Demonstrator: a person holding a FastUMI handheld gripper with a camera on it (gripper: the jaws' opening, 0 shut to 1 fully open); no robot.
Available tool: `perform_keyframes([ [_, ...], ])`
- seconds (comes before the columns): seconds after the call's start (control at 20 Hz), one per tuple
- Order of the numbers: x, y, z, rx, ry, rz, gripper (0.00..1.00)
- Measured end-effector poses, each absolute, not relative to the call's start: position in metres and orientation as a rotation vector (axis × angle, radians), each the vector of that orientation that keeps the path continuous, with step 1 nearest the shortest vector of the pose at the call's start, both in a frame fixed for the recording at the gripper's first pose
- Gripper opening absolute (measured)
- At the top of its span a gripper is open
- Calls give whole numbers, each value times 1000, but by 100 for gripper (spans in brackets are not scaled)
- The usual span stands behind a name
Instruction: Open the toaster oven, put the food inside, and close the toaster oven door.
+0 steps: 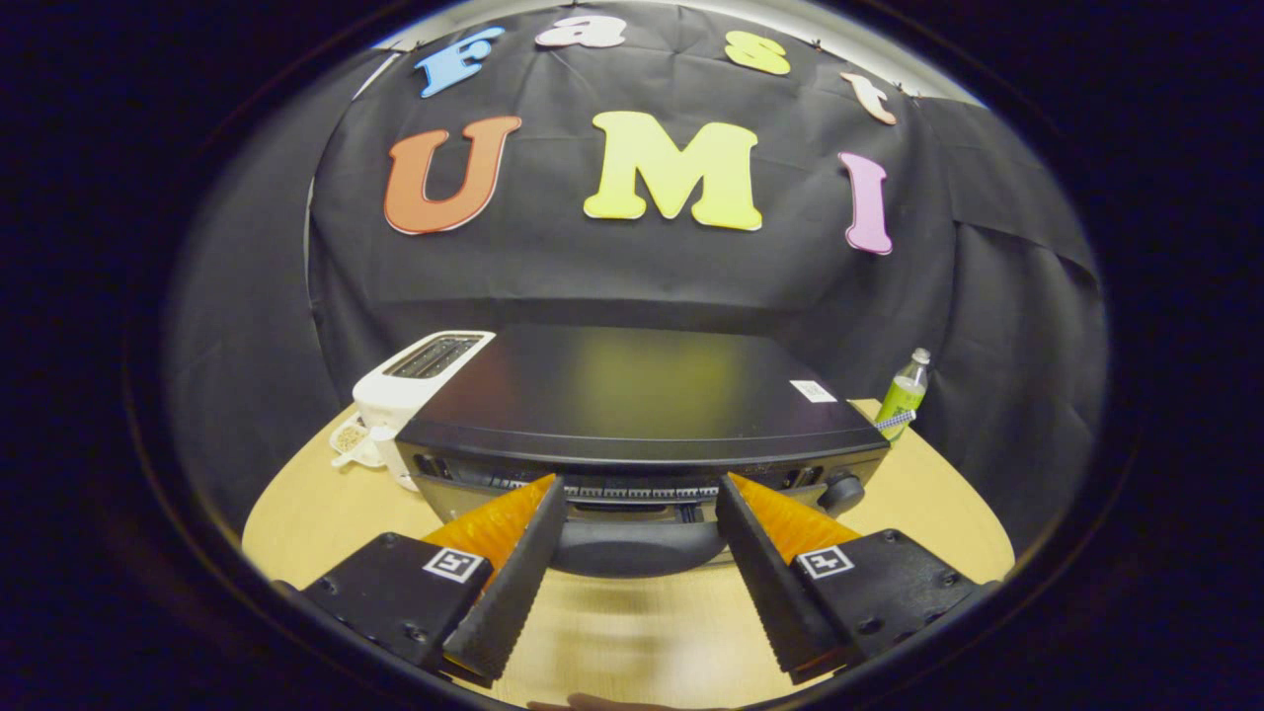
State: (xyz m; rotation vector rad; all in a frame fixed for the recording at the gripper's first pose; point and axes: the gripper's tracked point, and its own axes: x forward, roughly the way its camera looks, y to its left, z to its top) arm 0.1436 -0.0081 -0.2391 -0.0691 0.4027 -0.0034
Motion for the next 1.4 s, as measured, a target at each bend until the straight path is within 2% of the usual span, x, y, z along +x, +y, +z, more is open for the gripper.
perform_keyframes([
  [0.4,99,-12,-262,-111,359,-1,100],
  [0.8,56,-16,-317,-67,351,0,100],
  [1.4,40,-17,-380,-69,554,51,99],
])
